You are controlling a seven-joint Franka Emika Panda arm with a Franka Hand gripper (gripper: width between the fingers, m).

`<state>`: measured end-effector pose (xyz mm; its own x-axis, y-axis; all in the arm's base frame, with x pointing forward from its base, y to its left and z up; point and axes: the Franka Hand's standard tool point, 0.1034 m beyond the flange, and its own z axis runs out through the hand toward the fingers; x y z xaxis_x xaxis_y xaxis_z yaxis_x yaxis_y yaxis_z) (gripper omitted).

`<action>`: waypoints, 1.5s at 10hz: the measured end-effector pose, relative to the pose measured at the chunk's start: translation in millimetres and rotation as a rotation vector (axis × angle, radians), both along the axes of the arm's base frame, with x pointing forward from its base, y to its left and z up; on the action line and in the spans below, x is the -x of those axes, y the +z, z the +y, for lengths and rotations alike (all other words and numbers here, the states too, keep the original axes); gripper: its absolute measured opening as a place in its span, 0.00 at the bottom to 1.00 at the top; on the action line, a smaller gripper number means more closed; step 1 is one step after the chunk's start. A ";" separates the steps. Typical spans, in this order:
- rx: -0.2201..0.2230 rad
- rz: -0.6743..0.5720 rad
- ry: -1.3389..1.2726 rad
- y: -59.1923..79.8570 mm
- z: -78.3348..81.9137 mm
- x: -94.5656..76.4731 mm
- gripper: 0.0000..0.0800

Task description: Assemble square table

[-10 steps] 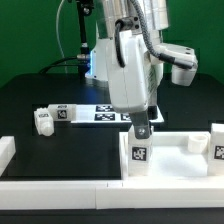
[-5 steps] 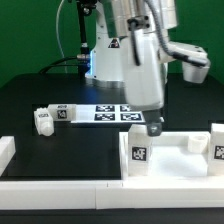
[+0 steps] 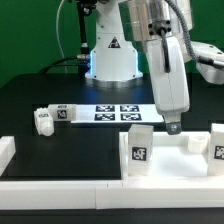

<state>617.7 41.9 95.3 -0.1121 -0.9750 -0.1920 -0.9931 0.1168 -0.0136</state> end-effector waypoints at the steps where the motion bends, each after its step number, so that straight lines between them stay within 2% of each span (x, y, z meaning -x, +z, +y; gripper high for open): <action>1: 0.004 -0.006 0.000 -0.4 0.8 2.5 0.81; 3: 0.028 -0.010 -0.001 -7.7 11.2 36.2 0.81; 4: 0.027 0.009 0.004 -12.1 21.2 45.1 0.81; 5: 0.027 0.001 0.007 -10.5 18.7 41.1 0.81; 9: 0.030 0.006 0.009 -14.4 19.3 44.3 0.81; 11: 0.048 0.064 0.022 -43.9 25.2 74.6 0.81; 13: 0.076 0.086 0.027 -69.8 20.9 84.4 0.81; 15: 0.085 0.111 0.031 -83.0 19.5 92.1 0.81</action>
Offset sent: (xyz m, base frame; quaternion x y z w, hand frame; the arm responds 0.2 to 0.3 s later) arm -0.0575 0.0253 -0.0161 -0.0349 0.0753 0.0105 0.9965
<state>525.6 61.4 12.3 -0.0978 -0.9905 -0.0971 -0.9921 0.0894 0.0880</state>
